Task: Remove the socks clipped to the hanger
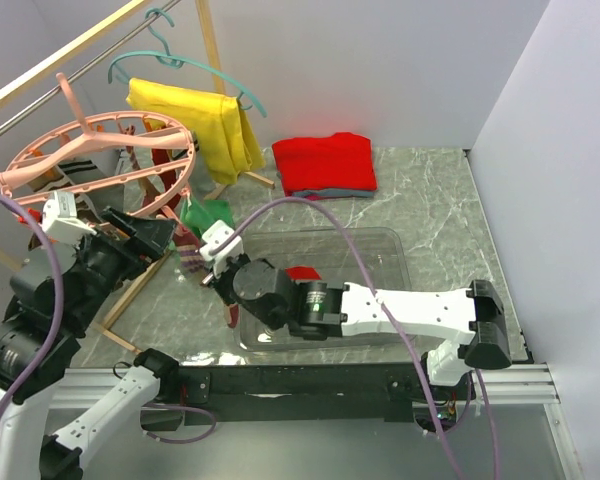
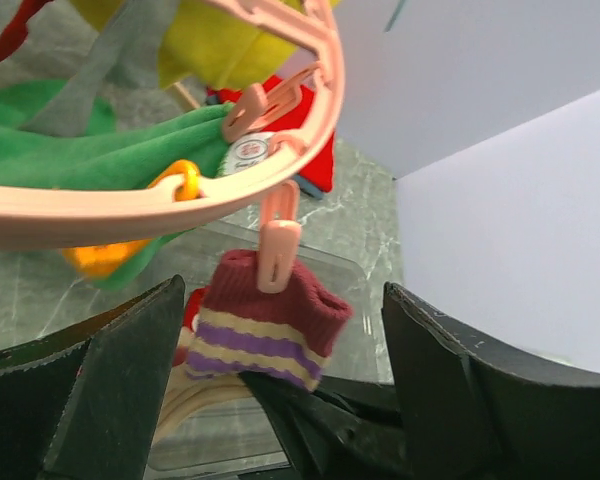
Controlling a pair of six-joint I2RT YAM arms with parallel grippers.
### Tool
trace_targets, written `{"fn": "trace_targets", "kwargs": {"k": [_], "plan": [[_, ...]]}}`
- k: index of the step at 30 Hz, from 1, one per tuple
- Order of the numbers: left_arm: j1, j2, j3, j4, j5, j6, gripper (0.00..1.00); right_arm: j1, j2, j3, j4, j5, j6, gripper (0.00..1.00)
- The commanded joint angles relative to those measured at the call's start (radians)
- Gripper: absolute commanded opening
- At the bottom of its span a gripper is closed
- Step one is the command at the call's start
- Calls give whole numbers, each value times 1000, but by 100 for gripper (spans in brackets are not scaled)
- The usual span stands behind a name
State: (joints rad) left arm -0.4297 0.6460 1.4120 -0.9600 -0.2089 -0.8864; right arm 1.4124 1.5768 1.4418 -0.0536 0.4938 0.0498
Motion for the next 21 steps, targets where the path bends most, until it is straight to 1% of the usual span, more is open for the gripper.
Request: {"fn": "trace_targets", "kwargs": {"k": [1,2,3,8,9,11,12,15,21], "plan": [[-1,-2,-34,59,-53,-26,84,58,32,48,138,308,-184,0],[-1,4,-33,63,-58,-32,84,68,35,43,161,331,-211,0],[-1,9,-33,66,-63,-32,84,82,37,36,220,379,-262,0],[-1,50,-12,82,-96,-19,83,126,52,-1,343,463,-364,0],[-1,56,-12,86,-106,-20,83,131,58,-9,406,489,-416,0],[-1,58,-27,107,-113,-20,83,148,71,-24,466,520,-470,0],[-1,60,-33,115,-116,-22,83,154,83,-30,521,540,-522,0],[-1,60,-57,151,-119,-28,83,168,106,-34,583,554,-588,0],[-1,67,-84,205,-156,-19,82,181,112,-46,633,545,-626,0]]}}
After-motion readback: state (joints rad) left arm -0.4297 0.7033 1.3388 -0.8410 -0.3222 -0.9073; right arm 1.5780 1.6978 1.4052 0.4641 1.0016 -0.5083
